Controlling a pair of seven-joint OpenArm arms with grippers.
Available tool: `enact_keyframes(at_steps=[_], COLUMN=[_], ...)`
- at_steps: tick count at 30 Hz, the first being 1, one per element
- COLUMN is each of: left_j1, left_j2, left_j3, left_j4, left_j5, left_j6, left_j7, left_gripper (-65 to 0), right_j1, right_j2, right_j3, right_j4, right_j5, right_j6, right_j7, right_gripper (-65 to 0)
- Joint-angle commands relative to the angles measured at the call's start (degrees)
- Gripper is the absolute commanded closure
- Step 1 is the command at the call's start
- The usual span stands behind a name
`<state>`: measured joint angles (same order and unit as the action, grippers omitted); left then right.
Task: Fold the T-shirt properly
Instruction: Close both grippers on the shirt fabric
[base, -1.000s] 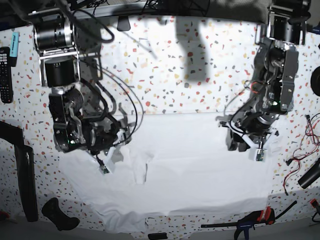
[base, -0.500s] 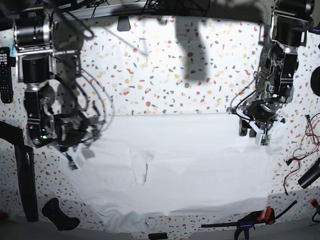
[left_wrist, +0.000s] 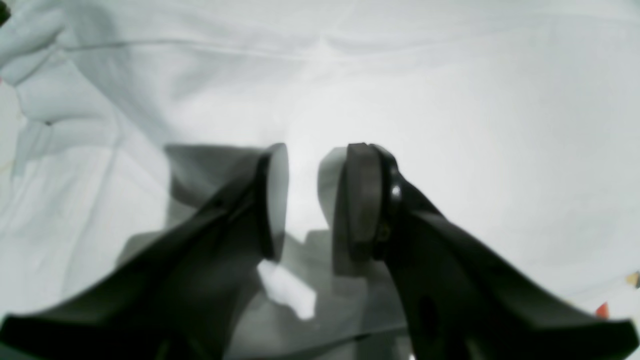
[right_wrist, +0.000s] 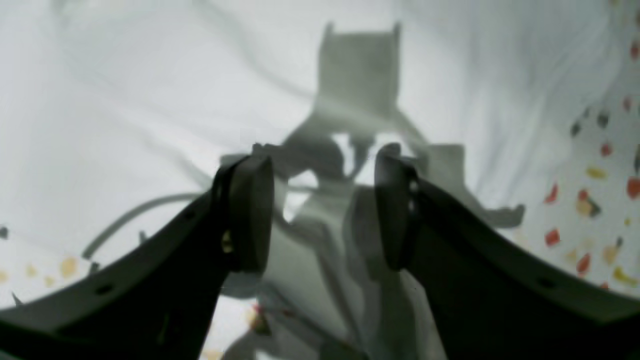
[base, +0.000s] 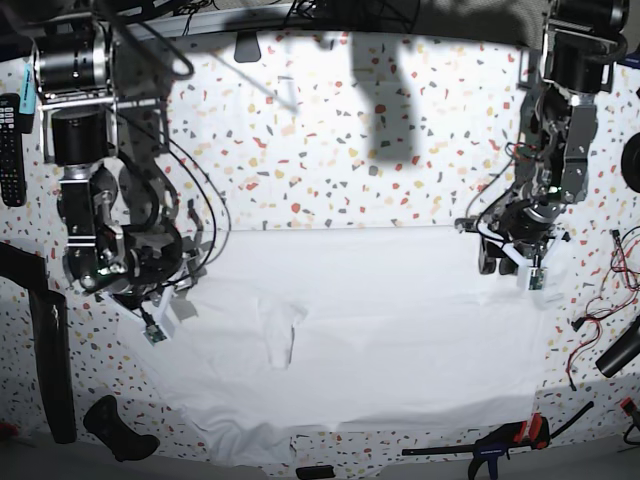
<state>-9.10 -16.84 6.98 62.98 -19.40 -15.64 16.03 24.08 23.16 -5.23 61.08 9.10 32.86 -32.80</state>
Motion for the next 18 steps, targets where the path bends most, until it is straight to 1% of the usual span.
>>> enact_keyframes(at_steps=[1, 5, 7, 12, 16, 18], left_j1=[-0.44, -0.44, -0.44, -0.42, -0.39, -0.35], left_j2=[-0.46, -0.5, -0.48, -0.5, -0.5, -0.52], left_j3=[-0.09, -0.09, -0.09, -0.09, -0.09, -0.09], left_j4=[0.0, 0.0, 0.0, 0.0, 0.02, 0.02], left_j5=[-0.5, -0.63, -0.63, -0.63, -0.63, -0.63], left_j6=[-0.79, -1.14, -1.14, -1.14, -1.11, -1.11], left_j7=[2.71, 2.71, 2.73, 3.17, 6.6, 6.93], left_gripper=[-19.4, -19.4, -19.4, -19.4, -19.4, -19.4], right_j1=[0.76, -1.64, -2.49, -3.65, -3.65, -3.65], right_j2=[0.48, 0.13, 0.15, 0.24, 0.33, 0.31], right_j3=[0.35, 0.35, 0.35, 0.35, 0.35, 0.35], right_j4=[0.85, -0.57, -1.7, -2.05, -1.53, -0.83], right_j5=[-0.31, -0.37, -0.37, 0.68, 4.52, 4.59], right_j6=[-0.26, -0.31, -0.31, -0.31, -0.26, -0.26], right_j7=[1.75, 4.5, 4.74, 1.09, 0.9, 0.83], right_gripper=[-32.0, -32.0, -32.0, -32.0, -32.0, -32.0])
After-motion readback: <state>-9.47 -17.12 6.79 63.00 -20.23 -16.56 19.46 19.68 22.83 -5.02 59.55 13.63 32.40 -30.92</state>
